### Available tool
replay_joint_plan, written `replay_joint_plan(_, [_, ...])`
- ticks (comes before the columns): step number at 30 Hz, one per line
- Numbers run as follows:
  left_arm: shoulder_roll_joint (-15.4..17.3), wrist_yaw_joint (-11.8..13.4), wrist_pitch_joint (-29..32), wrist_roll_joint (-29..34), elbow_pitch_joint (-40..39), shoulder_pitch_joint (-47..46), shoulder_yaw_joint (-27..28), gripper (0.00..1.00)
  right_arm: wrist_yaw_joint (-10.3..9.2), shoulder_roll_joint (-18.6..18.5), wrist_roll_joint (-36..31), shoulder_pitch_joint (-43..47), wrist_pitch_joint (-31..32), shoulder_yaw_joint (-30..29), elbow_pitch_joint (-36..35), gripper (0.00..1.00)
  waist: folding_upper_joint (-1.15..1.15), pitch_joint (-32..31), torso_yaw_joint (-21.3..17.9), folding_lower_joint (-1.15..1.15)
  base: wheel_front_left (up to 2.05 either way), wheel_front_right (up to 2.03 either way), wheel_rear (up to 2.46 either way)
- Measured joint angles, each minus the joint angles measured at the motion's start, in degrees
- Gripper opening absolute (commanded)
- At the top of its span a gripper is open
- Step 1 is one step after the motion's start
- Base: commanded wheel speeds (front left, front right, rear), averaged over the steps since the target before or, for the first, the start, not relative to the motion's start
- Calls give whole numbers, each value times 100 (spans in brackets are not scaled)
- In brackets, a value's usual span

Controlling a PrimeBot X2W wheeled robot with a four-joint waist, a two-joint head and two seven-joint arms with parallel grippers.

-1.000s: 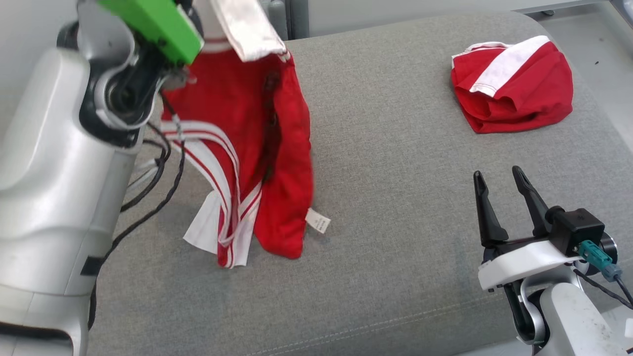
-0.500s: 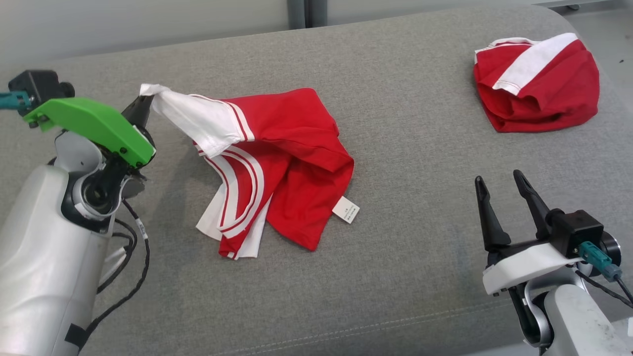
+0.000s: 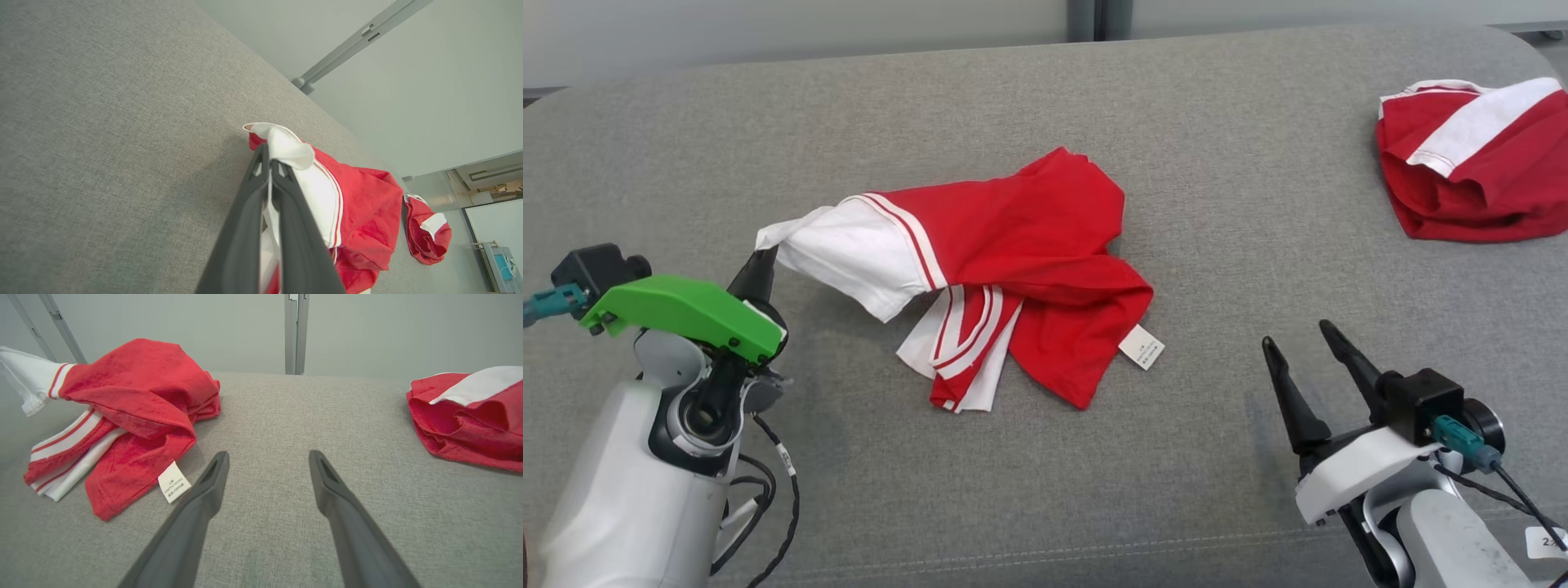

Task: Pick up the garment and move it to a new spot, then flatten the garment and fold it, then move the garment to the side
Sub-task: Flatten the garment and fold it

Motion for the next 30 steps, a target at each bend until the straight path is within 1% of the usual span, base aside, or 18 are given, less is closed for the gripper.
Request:
replay_joint_plan(4, [-93, -31, -149, -63, -105, 233, 65, 0, 98, 30, 38, 2, 49, 185, 176, 100, 0, -21, 148, 0, 0, 0, 0])
replay_joint_plan(6, [-210, -58, -183, -178, -170, 382, 60, 0, 104, 45, 38, 2, 103, 276, 230, 100, 0, -41, 218, 0, 0, 0, 0])
replay_joint_plan(8, [-315, -98, -213, -230, -220, 517, -7, 0, 155, 69, 49, 3, 156, 348, 279, 100, 0, -57, 289, 0, 0, 0, 0])
replay_joint_plan(11, [-372, -111, -285, -230, -291, 656, -43, 0, 178, 97, 58, 3, 220, 486, 336, 100, 0, -72, 391, 0, 0, 0, 0])
replay_joint_plan(15, [-294, -111, -485, -203, -324, 727, 100, 0, 219, 131, 58, -3, 350, 670, 413, 100, 0, -55, 498, 0, 0, 0, 0])
replay_joint_plan(17, [-256, -111, -528, -227, -335, 743, 218, 0, 253, 185, 105, -5, 423, 740, 463, 100, 0, -30, 531, 0, 0, 0, 0])
replay_joint_plan(20, [-242, -111, -542, -268, -375, 745, 313, 0, 254, 240, 169, -37, 566, 879, 565, 100, 0, 15, 554, 0, 0, 0, 0])
replay_joint_plan(26, [-115, -111, -552, -359, -504, 745, 511, 0, 305, 352, 290, -352, 942, 1298, 757, 100, 0, 98, 505, 0, 0, 0, 0])
replay_joint_plan(30, [-54, -111, -494, -407, -538, 735, 555, 0, 305, 360, 291, -642, 1062, 1410, 870, 100, 0, 174, 456, 0, 0, 0, 0])
